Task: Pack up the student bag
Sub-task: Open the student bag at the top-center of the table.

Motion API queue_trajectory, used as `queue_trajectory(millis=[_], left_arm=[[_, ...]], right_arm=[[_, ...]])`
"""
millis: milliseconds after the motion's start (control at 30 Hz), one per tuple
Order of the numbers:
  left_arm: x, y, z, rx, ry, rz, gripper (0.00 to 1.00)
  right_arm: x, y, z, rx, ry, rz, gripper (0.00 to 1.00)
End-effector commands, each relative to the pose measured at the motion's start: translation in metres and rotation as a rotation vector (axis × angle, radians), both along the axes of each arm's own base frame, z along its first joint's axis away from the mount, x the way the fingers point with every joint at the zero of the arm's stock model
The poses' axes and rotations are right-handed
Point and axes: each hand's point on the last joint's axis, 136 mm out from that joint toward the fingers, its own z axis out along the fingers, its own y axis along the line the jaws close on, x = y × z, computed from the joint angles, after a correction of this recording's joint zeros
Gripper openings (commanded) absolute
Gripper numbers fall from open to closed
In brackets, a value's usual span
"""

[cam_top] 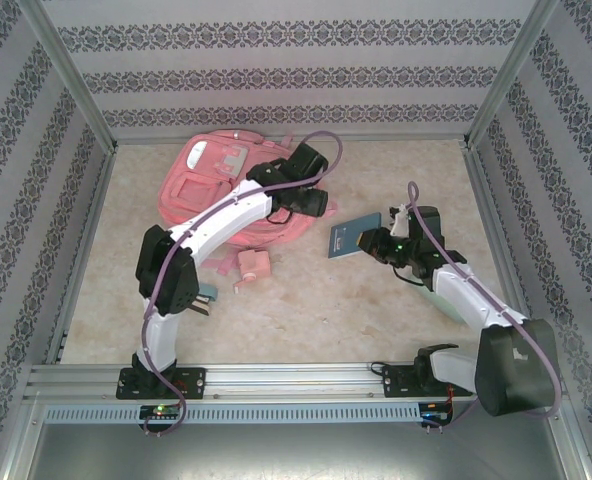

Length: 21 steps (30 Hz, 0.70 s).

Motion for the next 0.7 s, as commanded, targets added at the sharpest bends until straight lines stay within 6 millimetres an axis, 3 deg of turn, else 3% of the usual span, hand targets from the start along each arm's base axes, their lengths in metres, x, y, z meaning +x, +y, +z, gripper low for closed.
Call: queue_trajectory(millis=[0,233,433,567,667], left_arm=[[0.015,0.021,-0.034,0.241,0.016,-0.068,0.60],[0.049,0.023,-0.058,0.354,0.003,-0.079,0.56],[0.050,0.008,-0.084,0.298,0.060,-0.132,0.54],[0.053,0.013,-0.094,0.329,0.072,-0.117,0.36],[0.053,0.015,-0.088,0.331,0.063,-0.103,0.07]], right_arm=[[-0.001,-0.005,0.008,0.018,-0.024,-0.040,0.00],[-0.012,-0.008,0.011,0.032,-0.036,-0.060,0.00],[-0.019,-0.010,0.009,0.028,-0.033,-0.072,0.00],[-0.021,-0.010,0.010,0.031,-0.033,-0.074,0.00],[-0.021,-0.010,0.010,0.040,-0.030,-0.075,0.00]])
